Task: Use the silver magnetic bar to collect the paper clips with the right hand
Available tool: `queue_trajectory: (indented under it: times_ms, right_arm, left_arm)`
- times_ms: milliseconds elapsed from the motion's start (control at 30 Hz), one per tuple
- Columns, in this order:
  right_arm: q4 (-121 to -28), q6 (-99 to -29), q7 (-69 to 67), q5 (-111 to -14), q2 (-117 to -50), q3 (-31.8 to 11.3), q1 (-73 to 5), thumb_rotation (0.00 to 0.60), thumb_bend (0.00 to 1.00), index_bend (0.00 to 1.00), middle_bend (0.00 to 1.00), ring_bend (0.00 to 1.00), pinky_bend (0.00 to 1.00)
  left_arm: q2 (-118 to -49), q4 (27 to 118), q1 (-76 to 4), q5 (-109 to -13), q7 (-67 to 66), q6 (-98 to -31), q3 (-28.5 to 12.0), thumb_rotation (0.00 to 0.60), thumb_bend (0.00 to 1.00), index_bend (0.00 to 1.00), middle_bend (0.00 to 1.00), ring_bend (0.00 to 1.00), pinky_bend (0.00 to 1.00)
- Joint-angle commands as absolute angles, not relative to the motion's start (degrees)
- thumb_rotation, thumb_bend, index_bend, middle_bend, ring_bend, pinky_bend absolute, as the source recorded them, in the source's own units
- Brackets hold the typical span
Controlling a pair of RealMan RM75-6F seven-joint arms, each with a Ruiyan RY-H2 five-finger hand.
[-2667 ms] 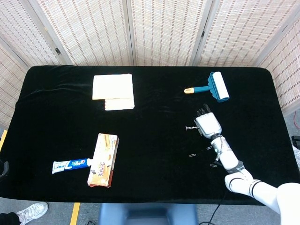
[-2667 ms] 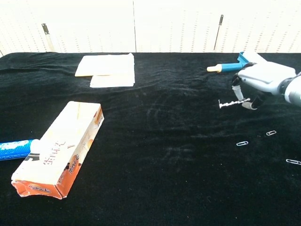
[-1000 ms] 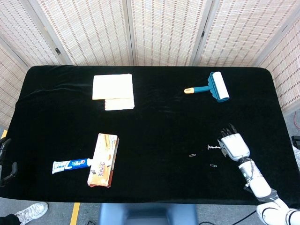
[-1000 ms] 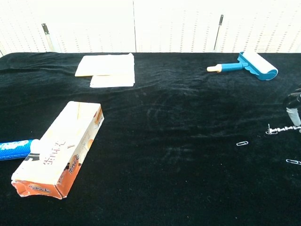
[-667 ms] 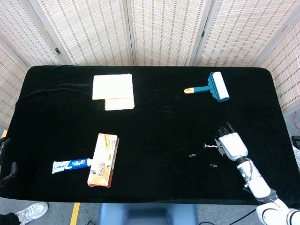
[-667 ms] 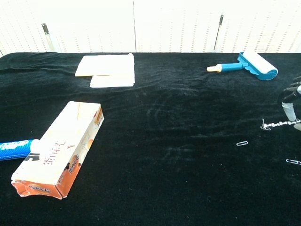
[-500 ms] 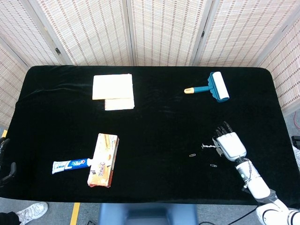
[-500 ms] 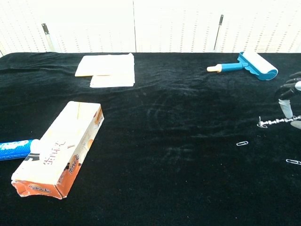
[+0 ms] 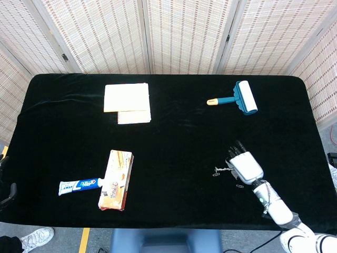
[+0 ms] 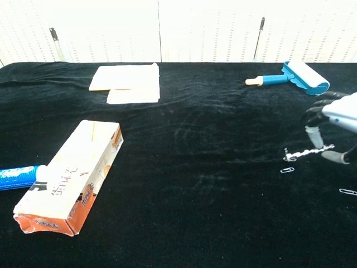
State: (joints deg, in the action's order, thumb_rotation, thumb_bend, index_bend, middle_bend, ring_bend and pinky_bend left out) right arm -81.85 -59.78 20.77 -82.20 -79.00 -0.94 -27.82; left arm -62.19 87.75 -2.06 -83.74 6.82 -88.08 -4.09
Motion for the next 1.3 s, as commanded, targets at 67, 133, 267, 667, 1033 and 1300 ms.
queue_trajectory:
  times_ms: [67, 133, 267, 667, 1033, 1300]
  right_arm:
    - [-82.09, -59.14, 21.88, -82.05, -79.66, -0.71, -28.19, 0.6, 0.47, 1.0, 0.29, 0.16, 0.0]
    - [-82.25, -59.02, 22.29, -81.96, -79.77, -0.58, -28.19, 0.6, 0.47, 1.0, 0.29, 0.16, 0.0]
    - [-82.55, -58.88, 23.44, -81.63, -79.76, -0.27, -28.04, 0.6, 0.47, 1.0, 0.29, 0.16, 0.0]
    - [-82.36, -58.22, 25.34, -80.35, -80.29, -0.28, -28.19, 0.6, 0.47, 1.0, 0.29, 0.16, 0.0]
    - [-83.88, -61.25, 23.23, -81.46, -78.28, -0.77, -27.23, 0.6, 0.47, 1.0, 0.29, 0.16, 0.0]
    - [-83.2, -62.24, 21.98, -81.14, -77.98, -1.7, -27.03, 0.6, 0.47, 1.0, 0.29, 0.16, 0.0]
  left_arm:
    - [-62.02, 87.65, -1.82, -83.87, 7.38, -88.49, -4.09, 0.6, 0.57, 0.0, 0.08, 0.09, 0.06]
    - [-61.94, 87.59, -1.72, -83.96, 7.68, -88.69, -4.09, 0.6, 0.57, 0.0, 0.08, 0.09, 0.06]
    - [-61.82, 87.49, -1.56, -84.12, 8.1, -89.0, -4.08, 0.6, 0.57, 0.0, 0.08, 0.09, 0.06]
    - [-61.78, 87.34, -1.41, -84.28, 8.4, -89.28, -4.1, 0.6, 0.57, 0.0, 0.08, 0.09, 0.06]
    - [-61.89, 87.41, -1.4, -84.38, 8.05, -89.31, -4.08, 0.6, 0.57, 0.0, 0.08, 0.09, 0.06]
    - [-61.96, 87.37, -1.43, -84.44, 7.86, -89.26, -4.06, 0.6, 0.57, 0.0, 0.08, 0.09, 0.06]
